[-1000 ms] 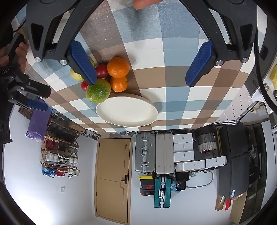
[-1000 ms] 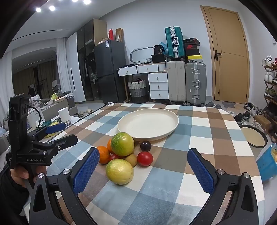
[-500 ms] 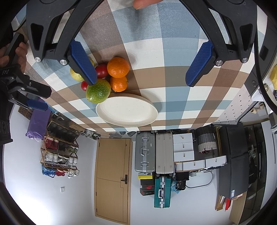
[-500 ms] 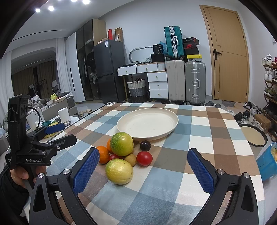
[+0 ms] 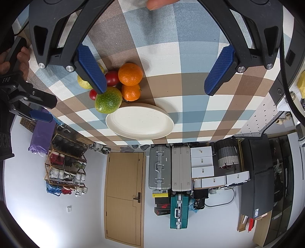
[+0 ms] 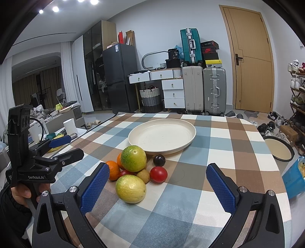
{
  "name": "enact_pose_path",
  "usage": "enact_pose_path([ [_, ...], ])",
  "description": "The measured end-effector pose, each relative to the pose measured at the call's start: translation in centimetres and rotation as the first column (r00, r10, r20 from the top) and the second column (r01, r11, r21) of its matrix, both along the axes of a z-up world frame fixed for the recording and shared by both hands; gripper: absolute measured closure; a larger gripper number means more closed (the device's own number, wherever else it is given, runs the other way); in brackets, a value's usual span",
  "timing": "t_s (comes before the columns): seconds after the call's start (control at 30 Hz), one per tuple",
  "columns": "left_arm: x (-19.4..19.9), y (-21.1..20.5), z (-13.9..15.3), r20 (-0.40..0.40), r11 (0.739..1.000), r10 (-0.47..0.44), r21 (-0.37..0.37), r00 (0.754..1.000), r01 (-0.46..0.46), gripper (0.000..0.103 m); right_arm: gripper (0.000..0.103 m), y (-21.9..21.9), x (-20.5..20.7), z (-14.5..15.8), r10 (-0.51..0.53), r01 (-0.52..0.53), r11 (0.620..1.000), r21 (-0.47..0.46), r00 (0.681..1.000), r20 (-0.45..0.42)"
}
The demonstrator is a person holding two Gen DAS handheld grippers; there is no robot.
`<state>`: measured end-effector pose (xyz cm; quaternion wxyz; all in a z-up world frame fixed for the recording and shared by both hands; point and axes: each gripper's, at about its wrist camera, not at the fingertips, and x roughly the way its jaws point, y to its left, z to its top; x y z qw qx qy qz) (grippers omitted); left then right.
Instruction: Organize fruits
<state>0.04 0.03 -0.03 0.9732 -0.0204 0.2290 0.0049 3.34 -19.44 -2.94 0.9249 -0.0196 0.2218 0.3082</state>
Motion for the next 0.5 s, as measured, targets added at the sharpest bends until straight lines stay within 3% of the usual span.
enact_pose_path([
  [0.5, -0.03, 0.09, -0.22, -0.001, 1.0, 0.005, 0.005, 1.0, -0.005, 0.001, 0.0, 0.03, 0.19, -0.2, 0.001, -0.001, 1.0, -0.001, 1.0, -0.001],
])
